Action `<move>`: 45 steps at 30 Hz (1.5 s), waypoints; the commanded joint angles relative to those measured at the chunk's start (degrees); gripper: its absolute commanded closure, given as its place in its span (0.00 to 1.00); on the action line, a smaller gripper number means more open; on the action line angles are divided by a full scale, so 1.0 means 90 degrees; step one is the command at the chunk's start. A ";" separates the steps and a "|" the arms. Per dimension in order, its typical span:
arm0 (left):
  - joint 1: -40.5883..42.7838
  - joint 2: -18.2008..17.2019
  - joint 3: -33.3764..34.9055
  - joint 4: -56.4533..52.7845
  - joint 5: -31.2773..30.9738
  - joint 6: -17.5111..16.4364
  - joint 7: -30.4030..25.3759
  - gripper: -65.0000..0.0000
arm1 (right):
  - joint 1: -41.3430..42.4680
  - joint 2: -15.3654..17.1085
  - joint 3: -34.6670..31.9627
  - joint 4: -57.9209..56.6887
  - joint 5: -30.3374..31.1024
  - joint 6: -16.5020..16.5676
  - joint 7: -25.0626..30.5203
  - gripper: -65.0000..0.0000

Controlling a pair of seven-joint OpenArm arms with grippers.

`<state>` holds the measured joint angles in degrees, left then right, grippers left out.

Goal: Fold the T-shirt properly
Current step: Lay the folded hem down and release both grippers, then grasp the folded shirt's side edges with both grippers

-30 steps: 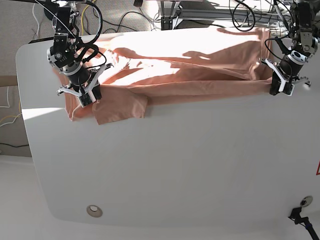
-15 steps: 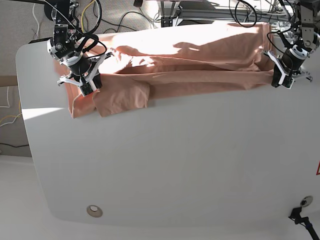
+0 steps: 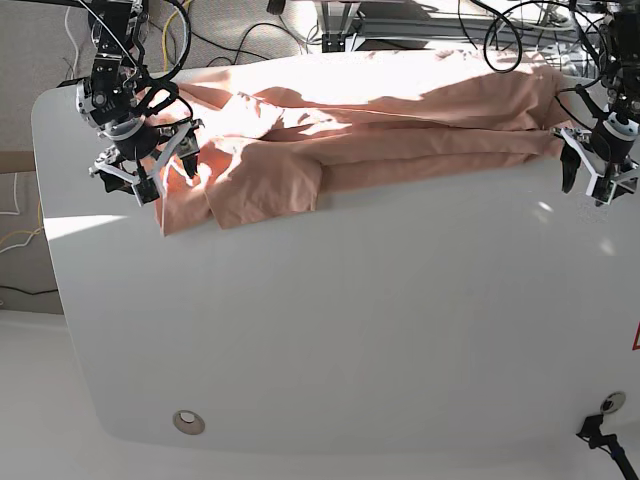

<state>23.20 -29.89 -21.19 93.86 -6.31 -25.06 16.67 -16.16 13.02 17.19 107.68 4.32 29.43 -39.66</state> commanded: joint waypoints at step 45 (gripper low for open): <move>-0.0561 0.0962 0.1050 -0.0481 0.0530 -0.0766 0.0302 1.00 | 0.0560 -0.0367 0.0185 -0.2553 0.0697 0.0876 0.0846 1.00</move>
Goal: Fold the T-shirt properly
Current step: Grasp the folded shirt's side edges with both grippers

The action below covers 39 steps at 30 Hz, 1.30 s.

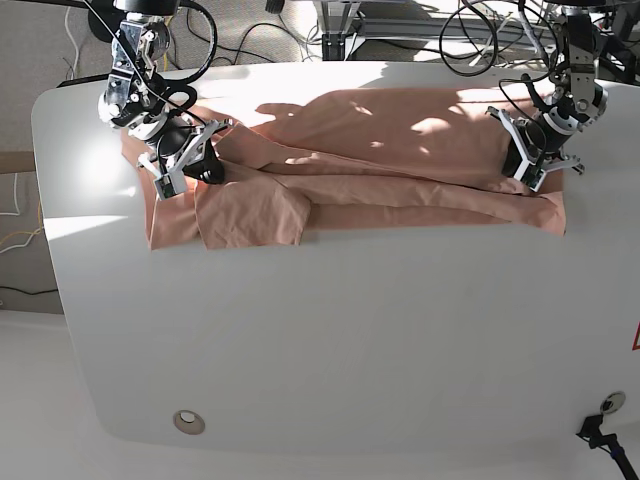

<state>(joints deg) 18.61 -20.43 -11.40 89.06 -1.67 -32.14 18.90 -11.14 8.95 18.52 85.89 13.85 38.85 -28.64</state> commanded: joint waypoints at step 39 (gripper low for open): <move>-0.1926 -0.0187 -0.1073 -0.1021 -0.1480 0.0021 0.1119 0.46 | 0.0246 0.0046 0.0115 -0.0278 -0.0342 -0.0131 -0.0378 1.00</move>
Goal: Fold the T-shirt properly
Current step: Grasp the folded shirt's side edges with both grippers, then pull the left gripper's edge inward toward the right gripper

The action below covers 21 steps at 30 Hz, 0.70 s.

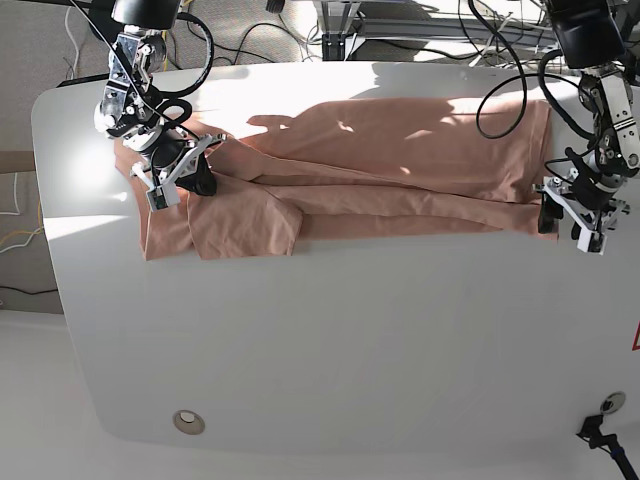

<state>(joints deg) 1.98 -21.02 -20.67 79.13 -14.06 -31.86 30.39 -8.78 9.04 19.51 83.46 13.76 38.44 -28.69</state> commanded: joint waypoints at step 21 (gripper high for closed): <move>0.0440 -0.0141 0.0103 0.0678 -0.0073 -0.0011 -0.0852 1.00 | 0.0062 0.0036 0.0006 0.0001 -0.0332 -0.0085 -0.0373 1.00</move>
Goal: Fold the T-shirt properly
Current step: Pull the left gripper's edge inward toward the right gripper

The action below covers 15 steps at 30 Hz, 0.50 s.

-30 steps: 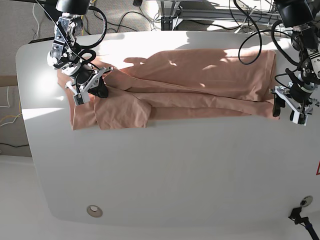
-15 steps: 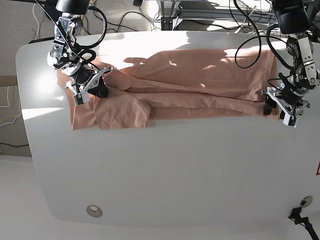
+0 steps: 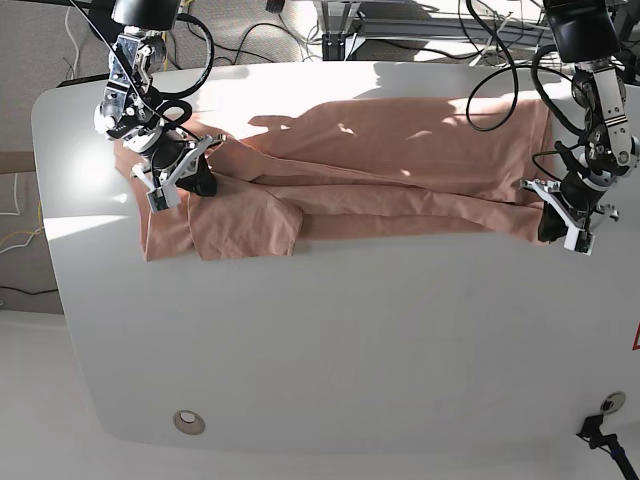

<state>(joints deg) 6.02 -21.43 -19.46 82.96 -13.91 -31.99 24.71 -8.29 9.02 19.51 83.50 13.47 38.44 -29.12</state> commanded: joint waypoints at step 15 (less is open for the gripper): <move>0.1465 -0.0339 -0.0587 0.1366 -0.0090 0.0004 -0.0367 1.00 | 0.0018 0.0039 0.0006 -0.0013 -0.0310 -0.0085 -0.0324 1.00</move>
<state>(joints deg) 19.46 -23.00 -24.21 94.48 -14.06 -32.16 22.68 -8.12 9.02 19.46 83.46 13.32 38.41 -29.12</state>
